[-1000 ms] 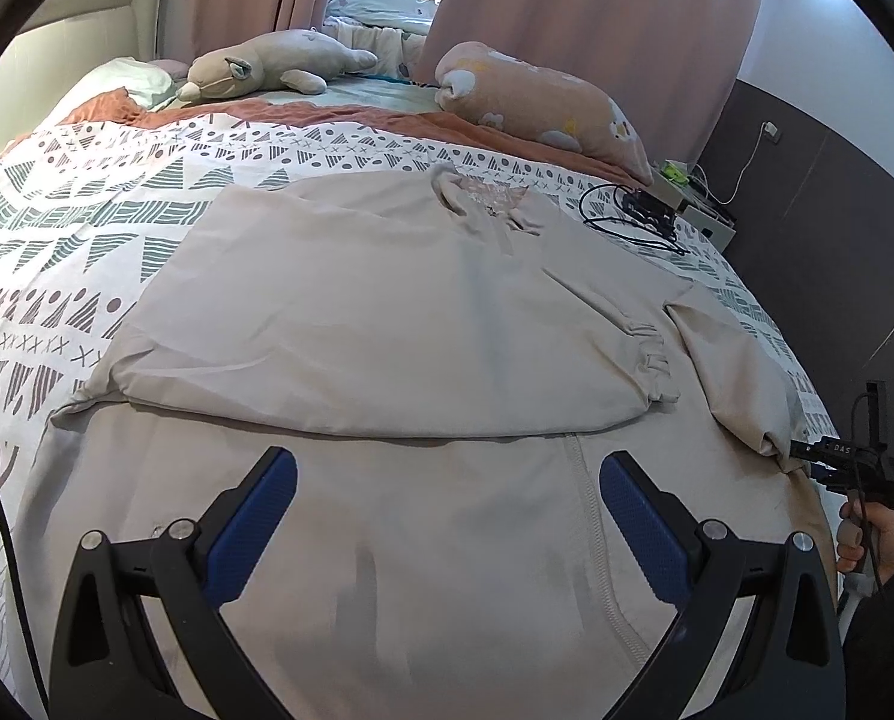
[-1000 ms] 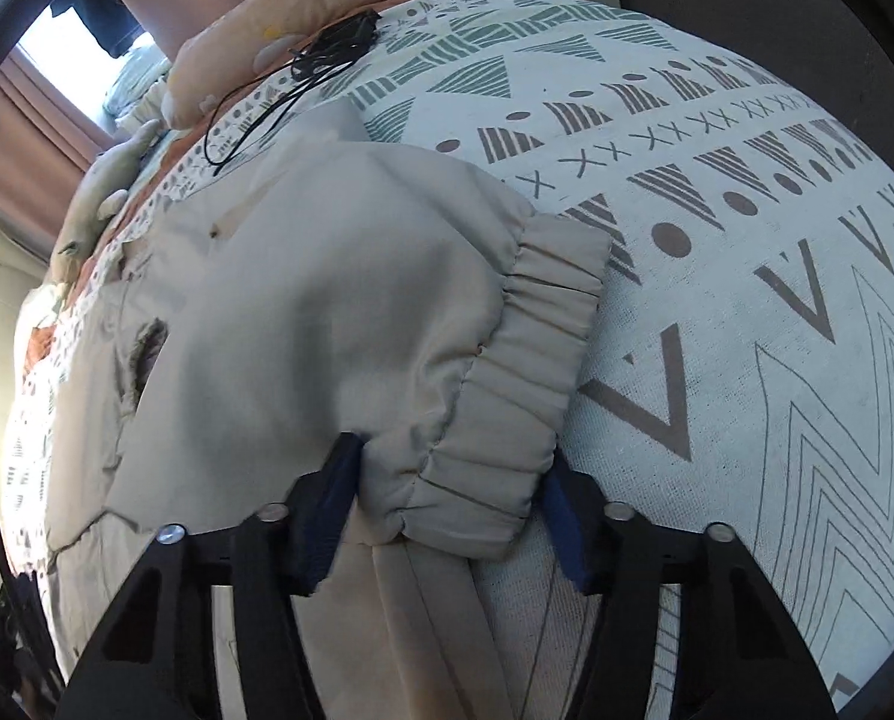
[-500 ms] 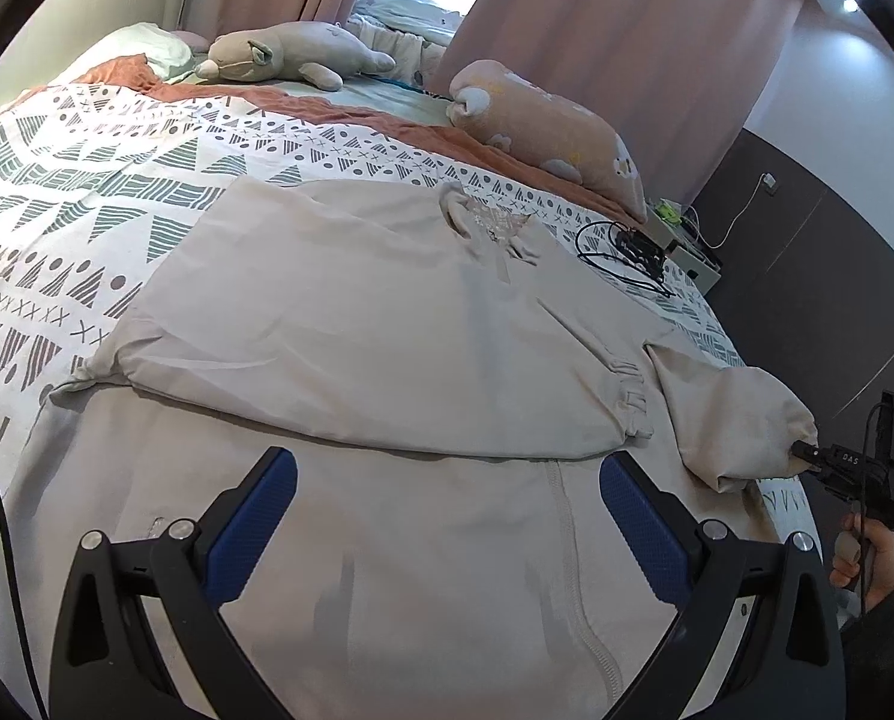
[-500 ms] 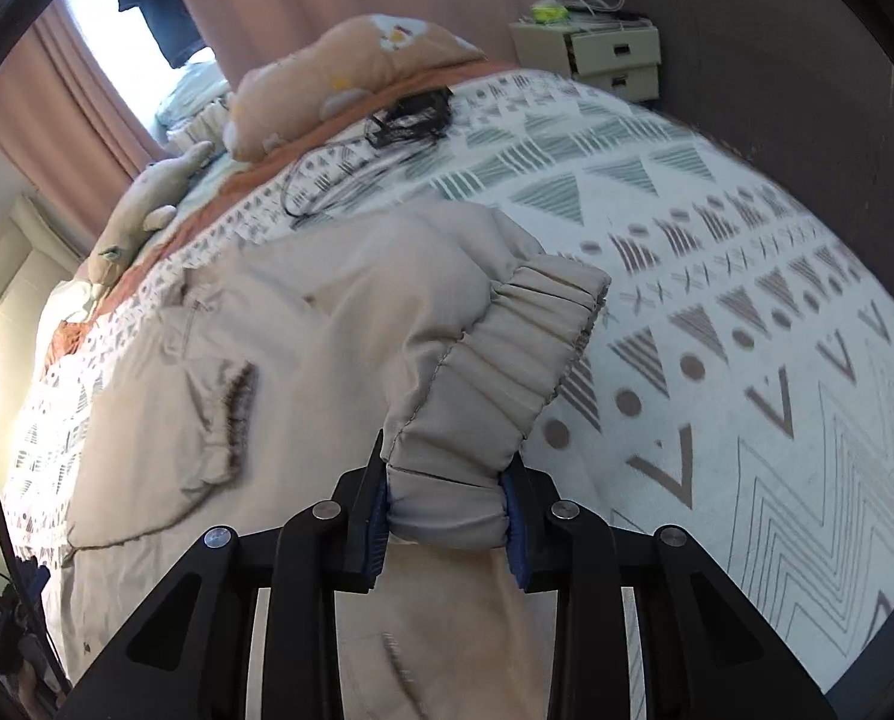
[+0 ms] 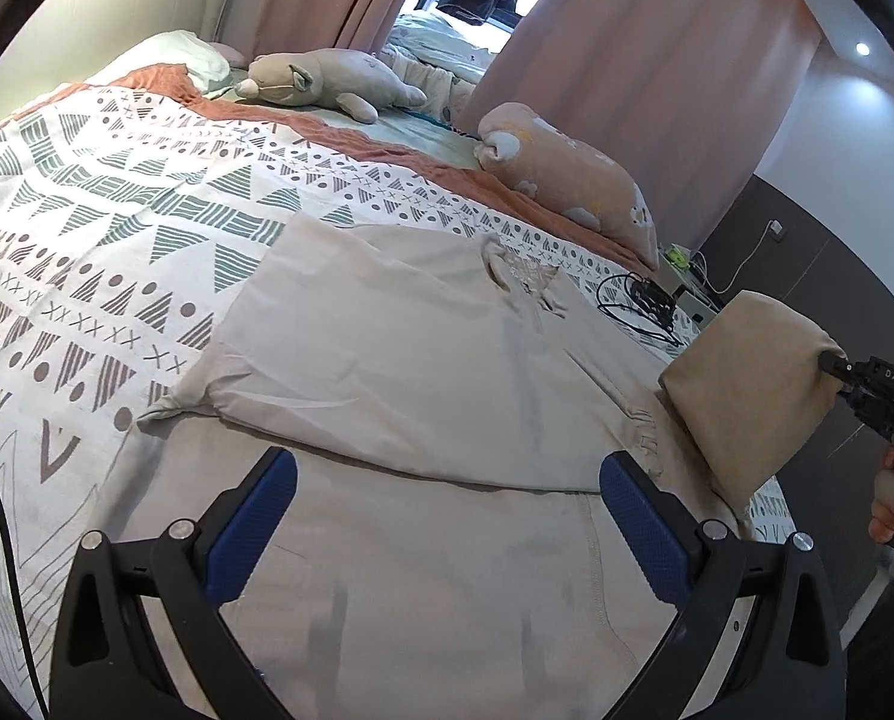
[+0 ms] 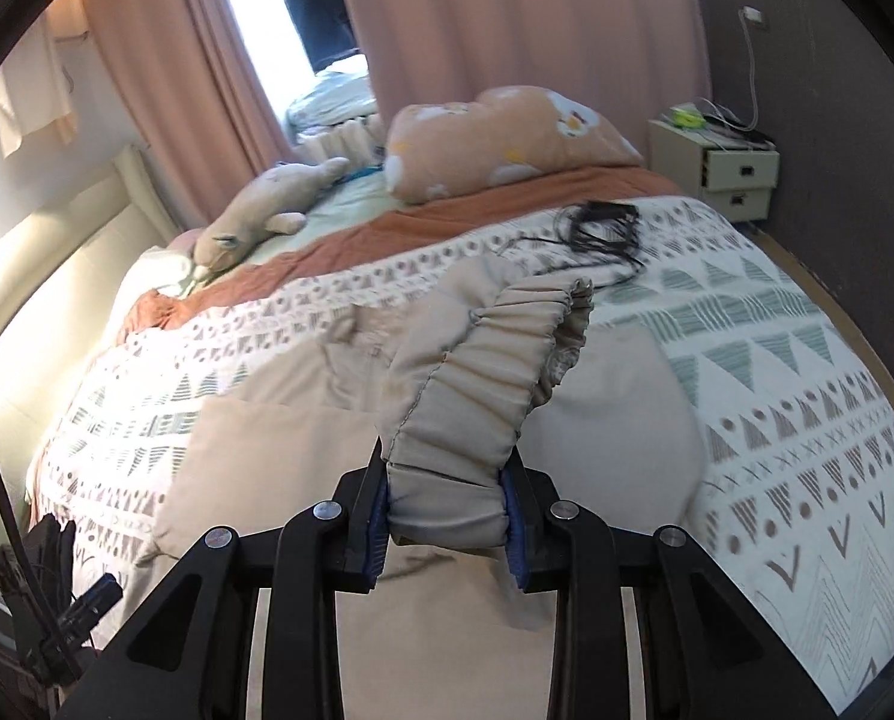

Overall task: Fold large clothes
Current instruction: 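Lift the gathered cuff with the right gripper and carry it across the body, then open the right gripper to lay the sleeve on the jacket body, then move both tools toward the jacket's drawstring hem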

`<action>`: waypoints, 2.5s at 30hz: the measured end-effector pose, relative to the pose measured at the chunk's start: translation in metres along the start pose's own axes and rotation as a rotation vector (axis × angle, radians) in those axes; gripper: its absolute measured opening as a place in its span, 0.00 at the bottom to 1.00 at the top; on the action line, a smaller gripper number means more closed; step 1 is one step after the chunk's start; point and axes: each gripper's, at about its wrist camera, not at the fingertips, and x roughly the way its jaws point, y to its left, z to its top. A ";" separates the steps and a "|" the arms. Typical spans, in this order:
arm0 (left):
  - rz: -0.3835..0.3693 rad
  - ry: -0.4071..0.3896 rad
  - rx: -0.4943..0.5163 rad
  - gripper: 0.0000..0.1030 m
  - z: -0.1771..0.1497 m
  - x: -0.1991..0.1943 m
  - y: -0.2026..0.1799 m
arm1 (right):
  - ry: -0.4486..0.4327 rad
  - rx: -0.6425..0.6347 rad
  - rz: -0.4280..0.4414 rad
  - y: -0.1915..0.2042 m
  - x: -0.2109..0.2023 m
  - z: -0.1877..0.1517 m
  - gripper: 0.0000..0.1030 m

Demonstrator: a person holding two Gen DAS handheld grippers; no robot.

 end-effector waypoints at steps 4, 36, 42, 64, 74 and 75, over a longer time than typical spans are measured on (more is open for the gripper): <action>0.009 -0.015 -0.060 1.00 0.005 -0.013 0.028 | -0.012 -0.038 0.012 0.031 0.015 0.006 0.27; 0.086 0.077 -0.090 1.00 0.006 0.014 0.058 | 0.197 0.066 0.212 0.036 0.181 -0.065 0.85; 0.102 0.077 -0.073 1.00 0.003 0.016 0.047 | 0.171 0.146 0.156 -0.005 0.146 -0.072 0.85; 0.195 0.048 -0.015 1.00 -0.017 0.010 0.032 | 0.206 0.484 -0.136 -0.193 0.080 -0.098 0.85; 0.206 0.019 -0.021 1.00 -0.017 0.000 0.033 | 0.132 0.559 -0.086 -0.206 0.062 -0.110 0.84; 0.203 0.017 -0.020 1.00 -0.017 -0.002 0.032 | 0.134 0.549 -0.093 -0.203 0.062 -0.109 0.84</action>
